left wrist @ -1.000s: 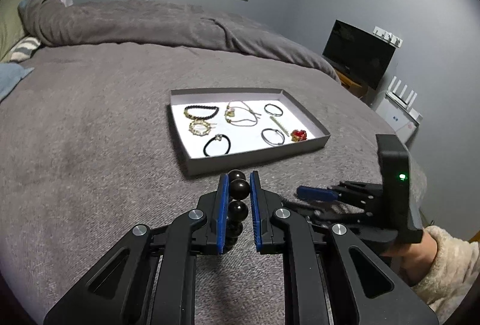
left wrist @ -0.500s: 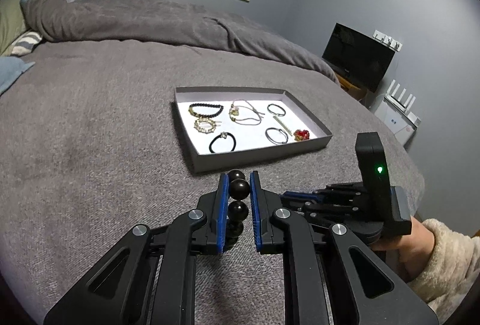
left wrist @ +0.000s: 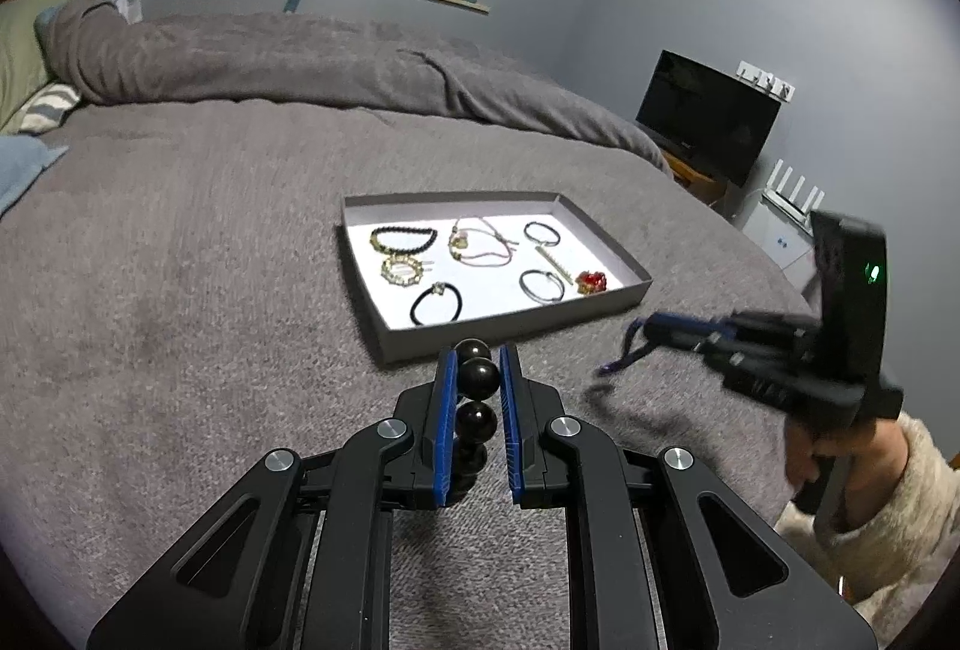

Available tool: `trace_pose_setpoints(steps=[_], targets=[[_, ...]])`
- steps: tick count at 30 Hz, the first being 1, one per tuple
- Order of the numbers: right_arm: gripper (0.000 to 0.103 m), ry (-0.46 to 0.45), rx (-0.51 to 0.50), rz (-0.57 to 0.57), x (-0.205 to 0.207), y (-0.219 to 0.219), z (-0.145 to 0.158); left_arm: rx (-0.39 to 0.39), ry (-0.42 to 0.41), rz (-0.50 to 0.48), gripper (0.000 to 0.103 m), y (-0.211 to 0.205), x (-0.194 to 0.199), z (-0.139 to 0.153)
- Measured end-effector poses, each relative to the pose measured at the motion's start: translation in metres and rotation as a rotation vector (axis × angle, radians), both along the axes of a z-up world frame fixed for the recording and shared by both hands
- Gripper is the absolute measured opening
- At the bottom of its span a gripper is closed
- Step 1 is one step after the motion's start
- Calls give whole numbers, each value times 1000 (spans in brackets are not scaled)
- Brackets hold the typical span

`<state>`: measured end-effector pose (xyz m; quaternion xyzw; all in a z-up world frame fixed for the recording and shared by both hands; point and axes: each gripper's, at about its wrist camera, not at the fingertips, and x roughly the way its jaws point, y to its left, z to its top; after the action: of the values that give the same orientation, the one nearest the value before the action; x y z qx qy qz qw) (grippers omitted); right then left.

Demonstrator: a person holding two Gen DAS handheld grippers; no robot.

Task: Organize jewelry
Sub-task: 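Grasp the blue beaded bracelet with the right gripper while the left carries the dark bracelet, then carry both bead bracelets over the tray with both grippers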

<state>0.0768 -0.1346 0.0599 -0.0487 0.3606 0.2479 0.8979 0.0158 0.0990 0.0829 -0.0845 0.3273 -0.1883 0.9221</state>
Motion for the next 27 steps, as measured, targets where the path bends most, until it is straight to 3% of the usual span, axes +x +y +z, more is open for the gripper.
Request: trace_pose_setpoints(steps=[7,13,27], targets=[[7,-76,-15,-73,23,-34,30,27,-16,-32,15,-10,16,17],[7,-96,-16,-139,62,-56,37,62,-52,-69,15,-32,44,34],[7,-36,-27,-180,146,-61,2,52,16,-138,15,-83,128,10]])
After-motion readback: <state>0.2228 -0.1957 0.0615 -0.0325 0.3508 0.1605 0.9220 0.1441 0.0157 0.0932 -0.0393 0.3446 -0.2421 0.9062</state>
